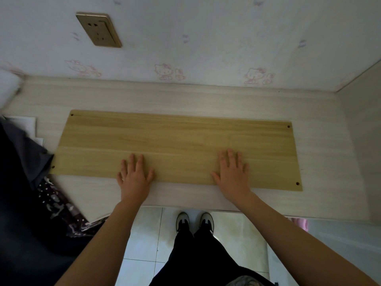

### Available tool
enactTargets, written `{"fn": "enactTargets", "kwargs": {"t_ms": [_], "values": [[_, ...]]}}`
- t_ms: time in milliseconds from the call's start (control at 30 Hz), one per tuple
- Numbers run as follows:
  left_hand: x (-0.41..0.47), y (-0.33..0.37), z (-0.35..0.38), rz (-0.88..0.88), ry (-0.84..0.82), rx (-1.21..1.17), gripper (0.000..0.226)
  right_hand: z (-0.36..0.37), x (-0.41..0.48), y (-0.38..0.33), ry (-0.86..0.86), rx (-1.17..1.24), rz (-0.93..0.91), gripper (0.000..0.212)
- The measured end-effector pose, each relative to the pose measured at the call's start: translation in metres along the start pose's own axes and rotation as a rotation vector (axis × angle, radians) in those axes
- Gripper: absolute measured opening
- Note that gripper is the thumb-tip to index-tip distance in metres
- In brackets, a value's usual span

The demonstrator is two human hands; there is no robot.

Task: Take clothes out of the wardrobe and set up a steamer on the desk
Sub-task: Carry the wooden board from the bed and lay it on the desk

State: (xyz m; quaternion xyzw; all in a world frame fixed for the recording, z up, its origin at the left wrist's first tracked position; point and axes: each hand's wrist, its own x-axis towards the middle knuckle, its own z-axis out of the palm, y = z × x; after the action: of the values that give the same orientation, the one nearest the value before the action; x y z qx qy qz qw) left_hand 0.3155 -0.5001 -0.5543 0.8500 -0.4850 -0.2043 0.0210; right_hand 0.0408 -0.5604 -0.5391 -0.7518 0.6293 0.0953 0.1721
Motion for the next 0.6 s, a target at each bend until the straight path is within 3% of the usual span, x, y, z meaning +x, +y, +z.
{"fn": "enactTargets", "kwargs": {"t_ms": [333,533,600], "values": [[-0.072,0.036,0.027,0.274,0.024,0.019,0.046,0.012,-0.082,0.013,0.055,0.11,-0.027,0.059],[-0.116,0.025,0.034,0.574,0.023,-0.007,0.038,0.042,-0.149,-0.001,0.027,0.148,0.099,0.054],[-0.129,0.015,0.037,0.684,0.008,-0.013,0.037,0.057,-0.175,-0.007,0.092,0.147,0.166,0.053]]}}
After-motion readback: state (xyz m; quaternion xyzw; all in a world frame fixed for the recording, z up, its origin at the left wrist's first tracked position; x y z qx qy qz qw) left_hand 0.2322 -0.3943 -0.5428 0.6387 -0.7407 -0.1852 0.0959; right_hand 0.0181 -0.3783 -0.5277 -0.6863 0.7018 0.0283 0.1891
